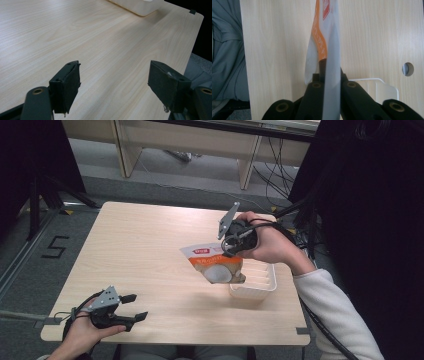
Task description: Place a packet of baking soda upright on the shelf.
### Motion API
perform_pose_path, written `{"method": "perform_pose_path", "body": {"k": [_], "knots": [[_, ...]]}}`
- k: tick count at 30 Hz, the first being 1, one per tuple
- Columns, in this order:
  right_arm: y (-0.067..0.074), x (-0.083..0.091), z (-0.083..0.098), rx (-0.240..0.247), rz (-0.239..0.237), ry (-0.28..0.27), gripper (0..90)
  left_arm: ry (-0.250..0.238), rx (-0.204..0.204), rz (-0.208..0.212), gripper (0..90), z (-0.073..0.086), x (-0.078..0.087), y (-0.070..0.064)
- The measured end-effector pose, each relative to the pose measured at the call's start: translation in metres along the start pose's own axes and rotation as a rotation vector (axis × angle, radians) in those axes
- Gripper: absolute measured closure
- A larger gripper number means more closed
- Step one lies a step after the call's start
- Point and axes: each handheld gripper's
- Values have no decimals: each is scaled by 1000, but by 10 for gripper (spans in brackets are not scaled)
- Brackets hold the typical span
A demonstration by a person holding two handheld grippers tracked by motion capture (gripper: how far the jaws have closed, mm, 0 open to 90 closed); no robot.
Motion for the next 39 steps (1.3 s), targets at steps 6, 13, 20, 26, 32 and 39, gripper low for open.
{"method": "perform_pose_path", "body": {"k": [6,13,20,26,32,39], "knots": [[-3,4,7,-26,6,6,900,1,-19,-2,252,0,0,1],[-6,8,12,-35,11,18,900,2,-18,1,252,0,1,2],[-9,12,19,-54,17,16,900,2,-14,1,252,0,1,1],[-10,15,22,-54,28,26,900,3,-4,3,252,0,0,1],[-12,15,25,-39,15,25,900,2,4,3,251,0,0,1],[-10,15,30,-83,17,55,900,3,0,1,251,0,0,0]]}}
Point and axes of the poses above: each handheld gripper's, and its own axes: x roughly backward along the jaws, z roughly out of its underside, y roughly to its left, and after that the axes turned 13 degrees about -x, right-handed
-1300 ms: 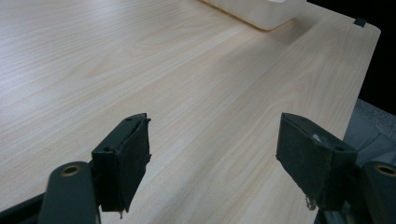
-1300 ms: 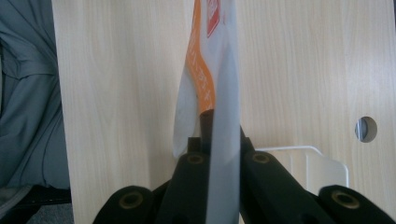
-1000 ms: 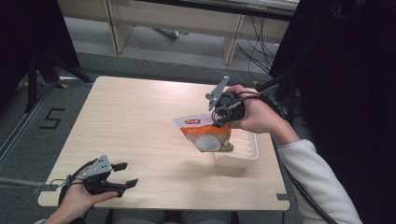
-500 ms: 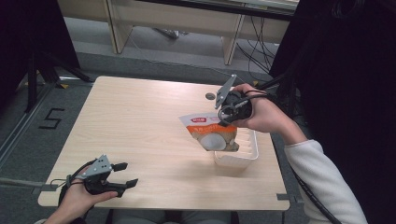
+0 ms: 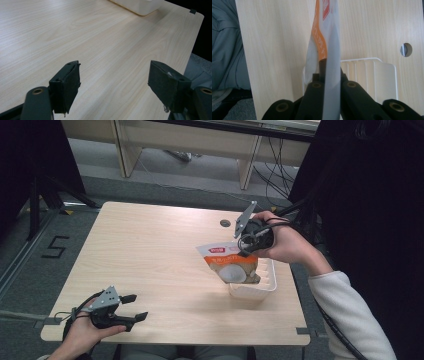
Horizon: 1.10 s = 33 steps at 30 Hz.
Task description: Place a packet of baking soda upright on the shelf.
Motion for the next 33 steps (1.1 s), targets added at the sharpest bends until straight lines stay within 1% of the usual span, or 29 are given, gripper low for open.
{"method": "perform_pose_path", "body": {"k": [3,4,5,6,7,8,9,10,11,12,13,14,15,16,17,18,19,20,21,23,24,25,26,28,29,30,31,32,33], "knots": [[-1,1,2,8,9,9,900,0,-1,0,251,0,0,0],[-1,0,2,10,-5,-1,900,0,-1,0,251,0,0,0],[-2,0,2,32,-5,-7,900,0,-2,0,251,0,0,0],[-2,0,2,32,-5,-7,900,0,-2,0,251,0,0,0],[-4,1,4,37,10,3,900,2,0,2,251,0,0,0],[-3,1,5,25,2,9,900,-5,5,1,251,0,-1,-1],[-2,1,6,5,-6,7,900,4,-2,2,251,0,0,0],[-4,1,6,39,3,4,900,0,3,0,251,0,0,0],[-5,0,6,56,7,4,900,0,3,0,251,0,0,0],[-5,0,6,56,7,4,900,0,3,0,251,0,0,0],[-2,2,8,-1,8,29,900,3,1,1,251,0,0,0],[-3,1,8,18,4,25,900,2,1,1,251,0,0,0],[-3,0,9,15,5,26,900,2,3,2,251,0,0,0],[-3,-1,9,20,3,27,900,-6,12,2,251,0,-1,-1],[-3,-1,10,11,5,35,900,4,2,5,251,0,0,0],[-3,-1,10,15,2,36,900,0,4,2,251,0,0,0],[-4,-2,10,41,-5,31,900,1,4,2,251,0,0,0],[-4,-3,10,32,-7,35,900,0,4,1,251,0,0,0],[-3,-2,11,11,-4,42,900,0,-2,2,251,0,0,0],[-4,-2,12,23,1,39,900,0,1,1,251,0,0,0],[-4,-1,13,17,3,41,900,0,5,1,251,0,0,0],[-5,-1,13,34,-1,45,900,-1,5,1,251,0,0,0],[-6,-2,13,40,-3,41,900,-1,3,1,251,0,0,0],[-5,-1,16,11,3,50,900,0,3,1,251,0,0,0],[-5,-1,17,6,4,53,900,1,2,2,251,0,0,0],[-6,-2,17,30,-3,48,900,1,4,3,251,0,0,0],[-6,-1,18,11,1,54,900,1,-1,3,252,0,0,0],[-6,-1,19,3,3,58,900,1,-11,4,252,0,0,1],[-6,-1,20,5,6,57,900,0,6,1,252,0,0,0]]}}
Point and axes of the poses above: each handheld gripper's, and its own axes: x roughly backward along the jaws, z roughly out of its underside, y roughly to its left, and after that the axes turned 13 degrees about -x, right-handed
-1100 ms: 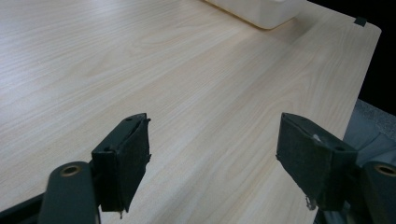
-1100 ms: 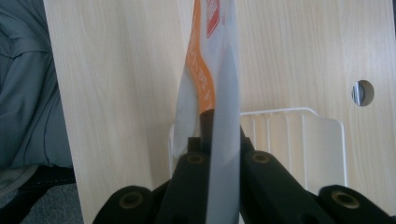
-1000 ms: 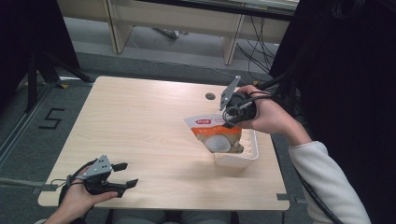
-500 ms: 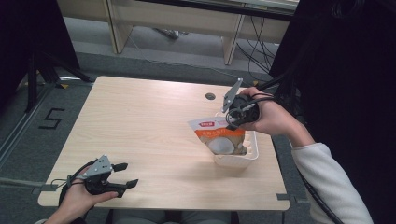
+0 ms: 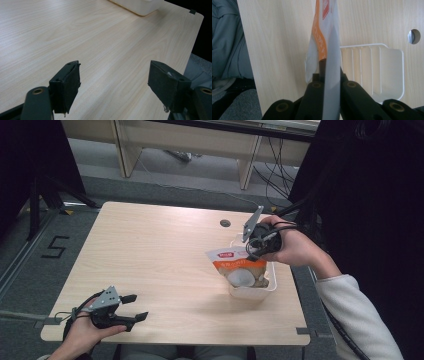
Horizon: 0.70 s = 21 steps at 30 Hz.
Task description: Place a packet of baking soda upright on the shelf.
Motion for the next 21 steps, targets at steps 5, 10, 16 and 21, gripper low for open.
{"method": "perform_pose_path", "body": {"k": [5,10,16,21], "knots": [[-1,0,2,-2,0,3,900,0,-6,-1,252,0,0,0],[-3,-3,4,13,-7,5,900,0,-5,-1,252,0,0,1],[-3,-2,6,6,-2,13,900,1,-1,1,251,0,0,0],[-4,-3,9,11,3,16,900,0,-1,-1,252,0,0,0]]}}
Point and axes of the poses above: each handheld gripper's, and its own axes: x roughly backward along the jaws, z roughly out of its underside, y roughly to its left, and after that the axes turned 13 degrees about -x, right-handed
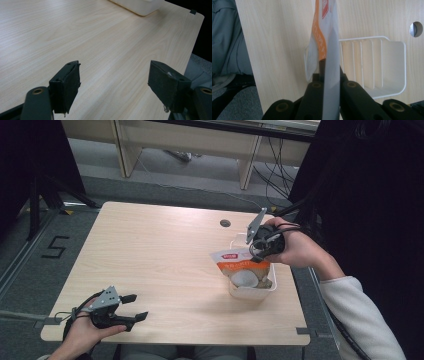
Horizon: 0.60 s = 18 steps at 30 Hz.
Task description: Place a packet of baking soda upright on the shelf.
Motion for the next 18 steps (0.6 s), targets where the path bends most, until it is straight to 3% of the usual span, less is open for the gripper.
{"method": "perform_pose_path", "body": {"k": [2,3,10,13,15,18], "knots": [[1,0,2,-22,3,6,900,1,-6,-1,252,0,0,0],[-1,-1,2,-3,-3,3,900,1,-3,0,251,0,0,0],[-1,-3,3,-5,-7,10,900,-6,9,-1,251,0,-1,-1],[0,-3,3,-22,-6,15,900,-1,-19,2,252,0,0,1],[-2,-5,3,11,-8,8,900,3,-23,2,252,0,0,1],[-1,-5,4,-12,-7,19,900,2,-22,2,252,0,0,1]]}}
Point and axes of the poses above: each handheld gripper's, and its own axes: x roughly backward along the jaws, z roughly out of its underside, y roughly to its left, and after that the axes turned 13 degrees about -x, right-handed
